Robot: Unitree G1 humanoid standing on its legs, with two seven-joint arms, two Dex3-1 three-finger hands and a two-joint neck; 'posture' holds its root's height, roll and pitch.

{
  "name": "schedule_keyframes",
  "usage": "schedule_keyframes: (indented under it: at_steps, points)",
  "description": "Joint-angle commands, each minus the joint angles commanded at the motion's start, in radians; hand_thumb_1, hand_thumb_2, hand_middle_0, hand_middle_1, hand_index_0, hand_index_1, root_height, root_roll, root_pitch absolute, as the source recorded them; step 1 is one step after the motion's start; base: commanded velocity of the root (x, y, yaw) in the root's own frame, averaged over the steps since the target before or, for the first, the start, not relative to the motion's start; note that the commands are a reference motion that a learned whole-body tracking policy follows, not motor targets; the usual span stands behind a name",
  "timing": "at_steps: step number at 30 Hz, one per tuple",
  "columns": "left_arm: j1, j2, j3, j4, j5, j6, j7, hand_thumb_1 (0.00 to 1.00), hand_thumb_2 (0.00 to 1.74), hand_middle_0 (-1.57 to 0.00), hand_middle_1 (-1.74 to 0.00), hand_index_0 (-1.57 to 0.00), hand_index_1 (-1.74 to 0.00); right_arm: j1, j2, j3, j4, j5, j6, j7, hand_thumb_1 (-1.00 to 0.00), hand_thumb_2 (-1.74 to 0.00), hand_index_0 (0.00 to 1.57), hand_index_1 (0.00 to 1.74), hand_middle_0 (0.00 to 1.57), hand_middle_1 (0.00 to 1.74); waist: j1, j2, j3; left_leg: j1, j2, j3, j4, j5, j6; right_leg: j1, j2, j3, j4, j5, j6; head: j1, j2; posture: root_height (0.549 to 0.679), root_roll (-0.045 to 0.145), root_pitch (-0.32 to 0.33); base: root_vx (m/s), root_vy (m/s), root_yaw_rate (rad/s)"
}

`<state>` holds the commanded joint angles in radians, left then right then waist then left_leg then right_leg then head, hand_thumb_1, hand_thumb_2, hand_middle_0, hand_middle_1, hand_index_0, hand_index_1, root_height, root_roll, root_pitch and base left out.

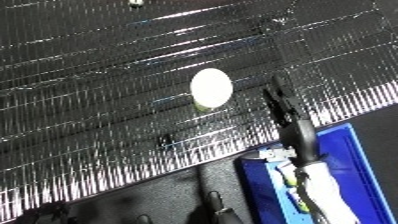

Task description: Pick up the object and place it into the box

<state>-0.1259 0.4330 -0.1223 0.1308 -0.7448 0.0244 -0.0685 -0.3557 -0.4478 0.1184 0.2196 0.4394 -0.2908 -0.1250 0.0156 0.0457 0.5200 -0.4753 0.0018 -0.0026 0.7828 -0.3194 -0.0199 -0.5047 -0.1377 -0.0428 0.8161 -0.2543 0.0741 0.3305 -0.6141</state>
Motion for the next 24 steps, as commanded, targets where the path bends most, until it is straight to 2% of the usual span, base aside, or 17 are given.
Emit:
schedule_keyframes:
  at_steps: [4, 14, 19, 24]
  points:
    - [-0.012, 0.000, -0.005, 0.002, 0.001, 0.003, 0.007, 1.00, 1.74, -1.57, -1.74, -1.57, -1.74, -0.034, -0.001, 0.005, 0.011, 0.001, 0.007, 0.005, 0.00, 0.00, 0.00, 0.00, 0.00, 0.00, 0.004, 0.004, 0.000, -0.012, -0.001, 0.002, -0.001, 0.000, -0.0005, -0.017, -0.0027, -0.001, 0.003, 0.002, -0.0003, 0.005, 0.027, 0.634, 0.049, 0.028, 0.011, 0.005, 0.037]
    - [-0.029, 0.012, -0.010, -0.004, -0.001, 0.025, 0.022, 1.00, 1.74, -1.57, -1.74, -1.57, -1.74, -0.120, -0.007, 0.013, 0.016, 0.007, 0.029, -0.004, 0.00, 0.00, 0.00, 0.00, 0.00, 0.00, 0.017, 0.014, 0.000, -0.058, -0.003, 0.002, 0.008, 0.004, 0.0022, -0.072, -0.0052, -0.008, 0.026, 0.004, -0.0037, 0.020, 0.137, 0.629, 0.047, 0.056, 0.012, -0.005, 0.044]
    - [-0.041, 0.025, -0.024, -0.022, -0.013, 0.033, 0.038, 1.00, 1.74, -1.57, -1.74, -1.57, -1.74, -0.164, -0.018, 0.023, 0.013, 0.009, 0.028, -0.013, 0.00, 0.00, 0.00, 0.00, 0.00, 0.00, 0.023, 0.021, 0.000, -0.109, -0.004, 0.005, 0.020, 0.008, 0.0039, -0.126, -0.0013, -0.013, 0.046, 0.006, -0.0049, 0.031, 0.206, 0.625, 0.046, 0.086, -0.035, -0.014, 0.025]
    - [-0.057, 0.034, -0.040, -0.039, -0.026, 0.035, 0.053, 1.00, 1.74, -1.57, -1.74, -1.57, -1.74, -0.208, -0.029, 0.036, 0.037, 0.027, 0.015, -0.022, 0.00, 0.00, 0.00, 0.00, 0.00, 0.00, 0.031, 0.032, 0.000, -0.157, -0.008, 0.004, 0.037, 0.009, 0.0058, -0.174, 0.0022, -0.014, 0.073, 0.000, -0.0071, 0.038, 0.253, 0.621, 0.046, 0.114, -0.043, -0.010, 0.021]
